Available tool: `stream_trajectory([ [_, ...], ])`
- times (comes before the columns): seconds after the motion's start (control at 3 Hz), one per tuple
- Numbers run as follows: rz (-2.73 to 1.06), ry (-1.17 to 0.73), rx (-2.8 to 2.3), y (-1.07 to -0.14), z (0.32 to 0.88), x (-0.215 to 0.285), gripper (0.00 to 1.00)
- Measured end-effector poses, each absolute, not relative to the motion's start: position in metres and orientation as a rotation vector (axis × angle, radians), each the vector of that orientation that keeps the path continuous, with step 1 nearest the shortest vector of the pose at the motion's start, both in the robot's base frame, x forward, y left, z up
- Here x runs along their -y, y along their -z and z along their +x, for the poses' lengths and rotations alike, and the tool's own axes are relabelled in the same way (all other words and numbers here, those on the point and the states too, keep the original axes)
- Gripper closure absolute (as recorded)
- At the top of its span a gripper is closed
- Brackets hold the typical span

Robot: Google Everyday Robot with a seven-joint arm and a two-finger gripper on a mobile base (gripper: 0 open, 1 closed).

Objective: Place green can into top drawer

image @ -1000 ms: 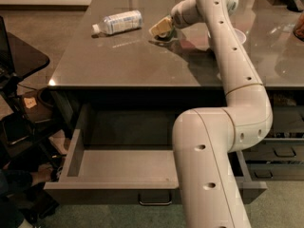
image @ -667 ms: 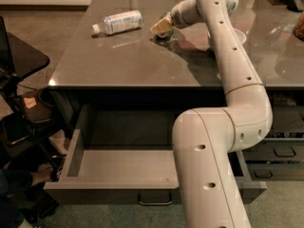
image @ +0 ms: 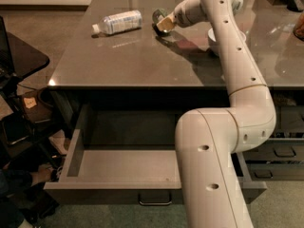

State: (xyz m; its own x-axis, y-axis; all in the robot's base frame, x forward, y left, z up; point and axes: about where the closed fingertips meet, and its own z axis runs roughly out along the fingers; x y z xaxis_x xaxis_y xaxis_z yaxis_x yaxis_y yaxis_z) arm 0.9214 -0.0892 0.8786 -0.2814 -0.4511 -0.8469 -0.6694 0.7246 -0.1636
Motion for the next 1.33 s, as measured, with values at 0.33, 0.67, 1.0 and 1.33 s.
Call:
stream_trajectory([
  [0.33,-0.802,-0.258,-1.927,-0.914,0.904,0.132,1.00],
  [0.67,-0.714,-0.197,-1.993,-0.941,0.872,0.198,1.00],
  [1.0,-0.588,-0.239,-2.224,-0.872,0.826,0.261,1.00],
  [1.33,-0.558,-0.255,-2.278,-0.863,0.812,0.272,1.00],
])
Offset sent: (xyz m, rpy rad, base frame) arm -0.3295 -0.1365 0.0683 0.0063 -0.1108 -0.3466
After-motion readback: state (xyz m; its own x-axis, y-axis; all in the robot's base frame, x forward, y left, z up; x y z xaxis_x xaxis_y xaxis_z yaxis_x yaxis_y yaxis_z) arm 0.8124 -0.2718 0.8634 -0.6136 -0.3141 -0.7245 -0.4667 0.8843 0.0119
